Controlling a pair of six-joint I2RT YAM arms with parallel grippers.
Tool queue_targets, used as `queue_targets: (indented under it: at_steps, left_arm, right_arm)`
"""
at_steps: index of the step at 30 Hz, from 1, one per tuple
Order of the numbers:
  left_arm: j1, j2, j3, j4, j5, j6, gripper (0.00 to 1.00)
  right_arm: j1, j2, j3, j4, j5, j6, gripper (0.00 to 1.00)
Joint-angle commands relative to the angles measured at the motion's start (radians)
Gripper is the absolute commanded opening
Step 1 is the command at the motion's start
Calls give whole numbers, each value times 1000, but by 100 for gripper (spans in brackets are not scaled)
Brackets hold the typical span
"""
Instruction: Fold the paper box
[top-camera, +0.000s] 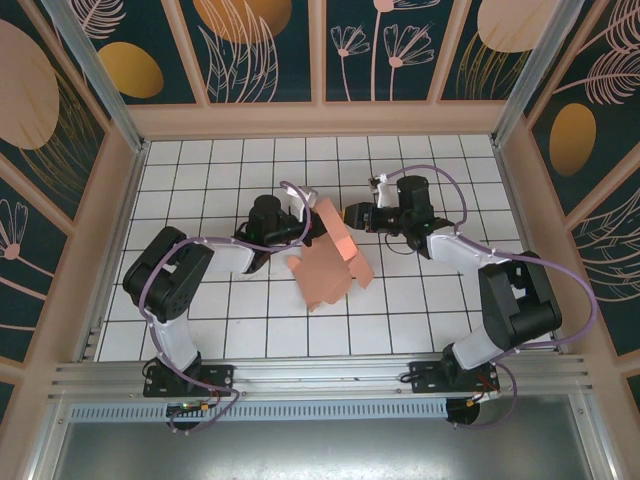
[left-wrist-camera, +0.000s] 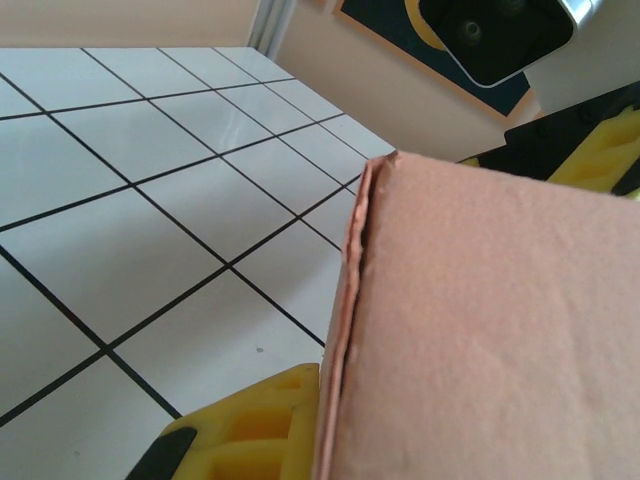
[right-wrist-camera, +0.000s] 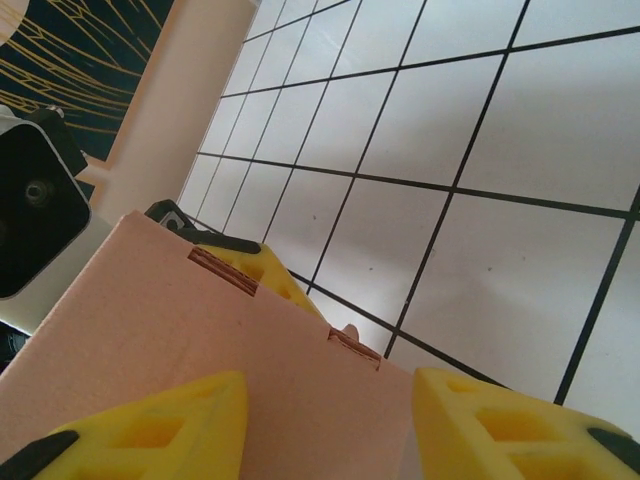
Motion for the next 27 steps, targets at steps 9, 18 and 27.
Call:
queue_targets:
  at_steps: [9, 18, 27]
  left_arm:
    - [0, -30, 42, -19, -113, -92, 0]
    - [-1, -40, 34, -55, -190, -109, 0]
    - [-1, -95, -20, 54, -392, -422, 0]
  right_arm:
    - [98, 34, 11, 56, -65, -7, 46]
    - [-49, -76, -64, 64, 66, 47, 50]
    - [-218, -356, -245, 186, 221, 147, 62]
